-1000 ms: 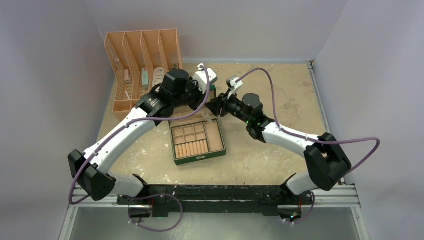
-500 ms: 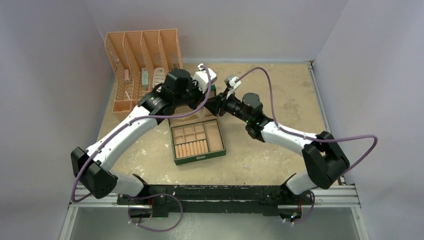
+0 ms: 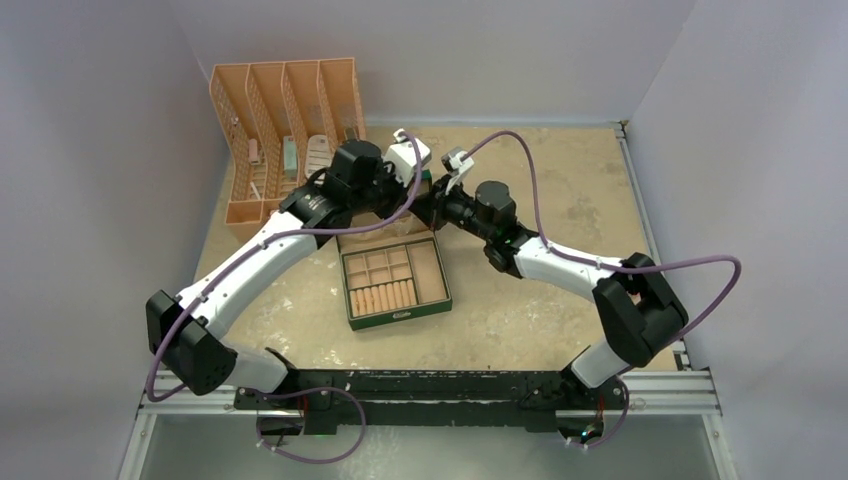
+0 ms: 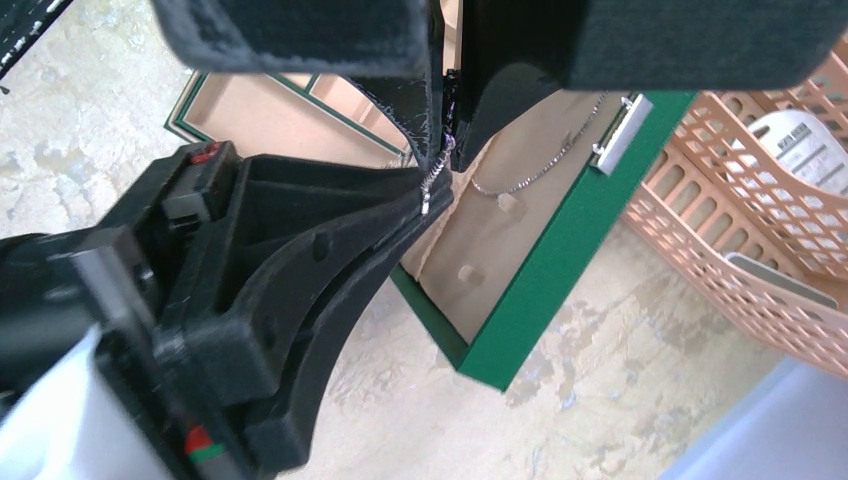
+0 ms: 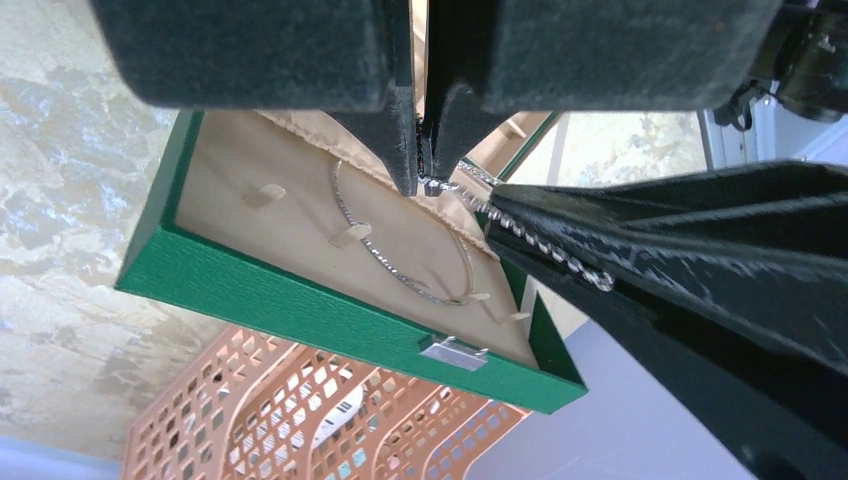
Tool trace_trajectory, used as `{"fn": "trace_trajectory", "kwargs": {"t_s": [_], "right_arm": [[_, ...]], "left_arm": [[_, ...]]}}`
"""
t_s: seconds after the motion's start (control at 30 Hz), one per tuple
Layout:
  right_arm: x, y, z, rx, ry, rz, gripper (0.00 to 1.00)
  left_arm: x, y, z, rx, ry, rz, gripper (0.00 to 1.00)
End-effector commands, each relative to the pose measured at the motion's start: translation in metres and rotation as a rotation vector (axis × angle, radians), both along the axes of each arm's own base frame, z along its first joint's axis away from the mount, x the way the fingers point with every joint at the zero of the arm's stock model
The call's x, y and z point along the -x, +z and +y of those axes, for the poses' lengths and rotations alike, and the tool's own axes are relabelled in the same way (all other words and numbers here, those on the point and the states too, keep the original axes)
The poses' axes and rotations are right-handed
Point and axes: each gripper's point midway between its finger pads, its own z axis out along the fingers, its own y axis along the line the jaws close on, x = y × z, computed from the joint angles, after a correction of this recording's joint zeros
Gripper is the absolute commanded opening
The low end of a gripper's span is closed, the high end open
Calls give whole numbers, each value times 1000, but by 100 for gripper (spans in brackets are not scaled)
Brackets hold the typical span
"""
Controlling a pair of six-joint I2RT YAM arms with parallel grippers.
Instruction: Organize the mixed jewelry
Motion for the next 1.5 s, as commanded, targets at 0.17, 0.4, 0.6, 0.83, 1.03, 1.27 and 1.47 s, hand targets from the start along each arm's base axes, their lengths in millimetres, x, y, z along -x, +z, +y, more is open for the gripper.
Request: {"fn": "trace_trajectory", "kwargs": {"t_s": [0.17, 0.4, 0.6, 0.83, 1.03, 1.27, 1.47], "right_arm": [[-26, 5, 1, -20, -129, 113, 0], [-44, -4, 3, -19, -209, 202, 0], [-52, 5, -1, -42, -269, 226, 0], [-53, 4, -3, -55, -302, 278, 0], [-53, -1, -5, -62, -326, 340, 0], [-52, 3, -5, -70, -336, 366, 0], [-56, 8, -12, -78, -389, 380, 0]], "left_arm": [[-32, -29, 15, -30, 165, -14, 0], [-61, -30, 21, -59, 272, -86, 0], [-71, -23, 26, -62, 320, -124, 0], [-73, -27, 24, -56, 327, -119, 3], [-74, -33, 23, -60, 331, -103, 6], [-73, -34, 25, -66, 338, -97, 10], [-72, -33, 26, -66, 337, -94, 13]]}}
